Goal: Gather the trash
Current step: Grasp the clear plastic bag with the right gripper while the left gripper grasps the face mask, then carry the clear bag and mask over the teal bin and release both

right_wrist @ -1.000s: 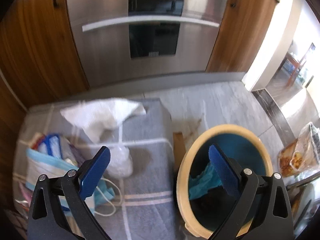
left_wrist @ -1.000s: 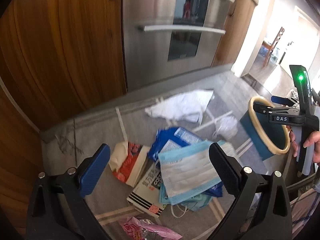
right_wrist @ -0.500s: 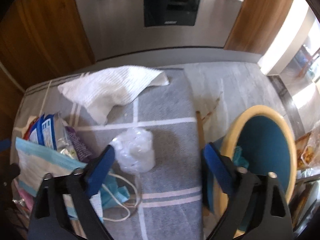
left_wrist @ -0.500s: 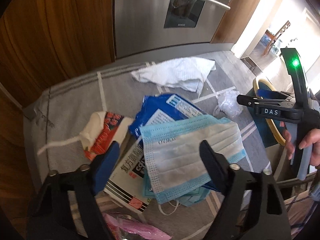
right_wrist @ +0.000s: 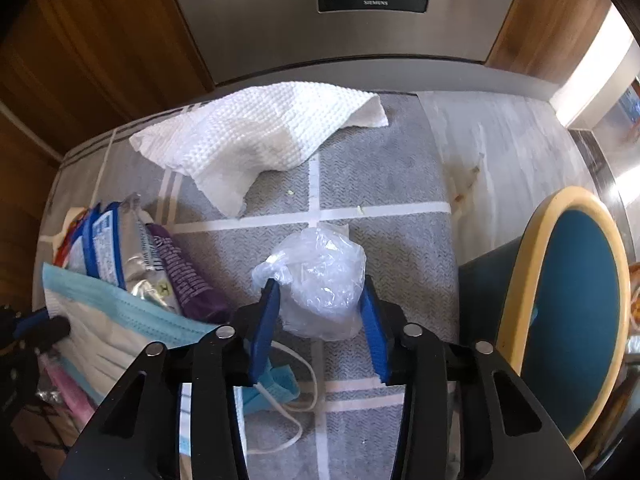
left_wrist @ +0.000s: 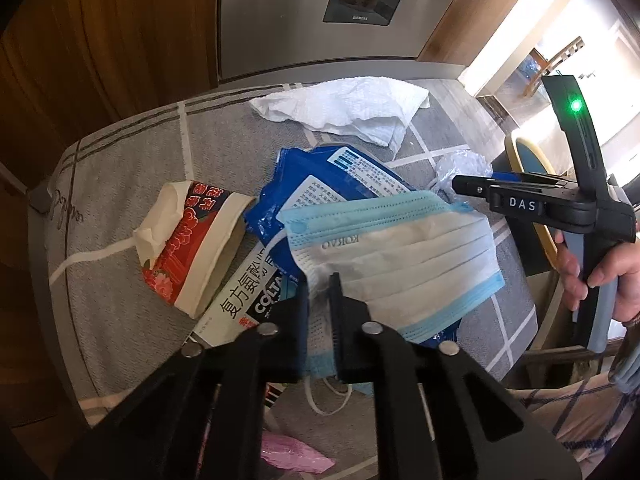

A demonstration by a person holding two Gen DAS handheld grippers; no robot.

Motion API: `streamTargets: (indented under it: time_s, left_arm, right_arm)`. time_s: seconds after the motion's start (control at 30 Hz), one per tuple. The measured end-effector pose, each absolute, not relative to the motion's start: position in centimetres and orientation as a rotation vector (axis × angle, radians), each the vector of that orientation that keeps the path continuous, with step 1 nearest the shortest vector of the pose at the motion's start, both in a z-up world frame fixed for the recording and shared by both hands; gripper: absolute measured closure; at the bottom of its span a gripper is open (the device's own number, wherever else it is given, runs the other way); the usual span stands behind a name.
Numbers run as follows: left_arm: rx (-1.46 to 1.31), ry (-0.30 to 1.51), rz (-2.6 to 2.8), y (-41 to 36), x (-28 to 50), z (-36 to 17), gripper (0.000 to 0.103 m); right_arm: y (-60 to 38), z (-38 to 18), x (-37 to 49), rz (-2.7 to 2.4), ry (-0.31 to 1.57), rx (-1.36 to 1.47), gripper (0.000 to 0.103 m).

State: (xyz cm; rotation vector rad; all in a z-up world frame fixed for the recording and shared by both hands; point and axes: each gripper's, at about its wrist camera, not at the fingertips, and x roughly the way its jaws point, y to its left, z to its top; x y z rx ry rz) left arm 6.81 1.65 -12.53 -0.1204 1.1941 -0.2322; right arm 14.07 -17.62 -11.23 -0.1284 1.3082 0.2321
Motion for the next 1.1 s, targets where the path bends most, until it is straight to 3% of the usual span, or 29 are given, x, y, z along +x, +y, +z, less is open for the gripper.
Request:
streamTargets:
  time_s: [0.43, 1.1]
  left_arm:
    - [-0.072, 1.105, -0.241, 0.4, 6.2, -9.2, 0.101]
    - [0.071, 0.758, -0.37, -5.3, 4.4, 0.9, 0.101]
  right_arm:
    - [-18.7, -7.8, 13.9, 0.209, 1.224, -0.144, 0.071]
    - [-26.9, 2.6, 11.5, 0.123, 0.998, 0.027, 0.073]
